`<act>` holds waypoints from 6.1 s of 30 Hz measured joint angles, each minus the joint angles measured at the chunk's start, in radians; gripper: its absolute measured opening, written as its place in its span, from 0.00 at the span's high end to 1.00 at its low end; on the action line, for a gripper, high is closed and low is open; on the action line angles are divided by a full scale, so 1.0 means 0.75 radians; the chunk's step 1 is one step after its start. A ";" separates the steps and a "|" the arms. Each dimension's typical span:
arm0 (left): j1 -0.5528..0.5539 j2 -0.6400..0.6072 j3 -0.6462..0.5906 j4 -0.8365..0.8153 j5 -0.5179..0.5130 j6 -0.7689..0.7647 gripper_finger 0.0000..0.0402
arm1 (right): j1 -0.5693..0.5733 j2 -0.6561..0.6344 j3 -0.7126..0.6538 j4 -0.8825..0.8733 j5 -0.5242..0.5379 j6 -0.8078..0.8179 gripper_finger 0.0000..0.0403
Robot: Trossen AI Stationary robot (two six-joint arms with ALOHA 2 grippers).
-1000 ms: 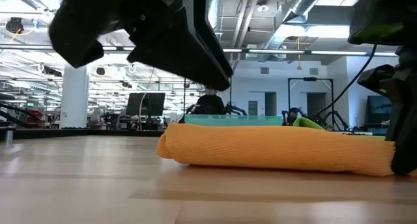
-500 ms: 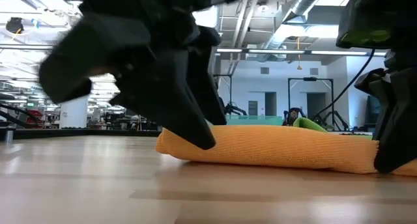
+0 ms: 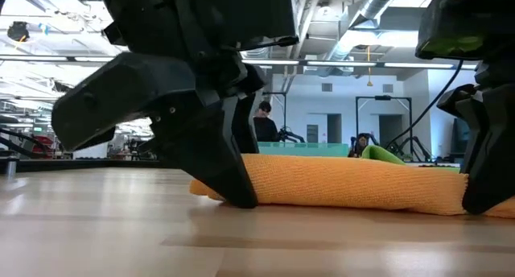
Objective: Roll microfiber towels into tight, uniform cylinder then place into a basket
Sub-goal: Roll the orange microfiber towel
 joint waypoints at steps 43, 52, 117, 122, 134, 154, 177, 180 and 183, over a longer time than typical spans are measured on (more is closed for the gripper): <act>0.077 -0.089 0.085 0.070 1.025 -1.057 0.97 | -0.199 -0.115 -0.113 0.378 -0.918 -0.367 0.97; 0.105 -0.089 0.085 0.023 1.002 -1.051 0.97 | -0.251 -0.127 -0.342 0.783 -1.021 -0.075 0.97; 0.057 -0.086 0.028 0.007 0.507 -0.376 0.81 | -0.303 -0.122 -0.365 0.839 -1.060 0.070 0.96; 0.056 -0.090 -0.006 0.034 0.514 -0.458 0.81 | -0.303 -0.122 -0.365 0.848 -1.059 0.129 0.89; 0.056 -0.090 -0.006 0.001 0.514 -0.572 0.81 | -0.314 -0.121 -0.364 0.864 -1.091 0.226 0.69; 0.056 -0.088 -0.008 0.018 0.490 -0.692 0.81 | -0.248 -0.498 -0.370 0.308 -0.748 0.020 0.68; 0.055 -0.086 -0.009 0.037 0.469 -0.712 0.81 | -0.012 -0.188 -0.365 1.035 -0.079 -0.139 0.68; 0.056 -0.086 -0.009 0.039 0.467 -0.710 0.81 | -0.017 -0.158 -0.364 1.018 -0.117 -0.090 0.68; 0.056 -0.085 -0.009 0.054 0.433 -0.671 0.81 | -0.017 -0.140 -0.363 0.940 -0.118 0.007 0.69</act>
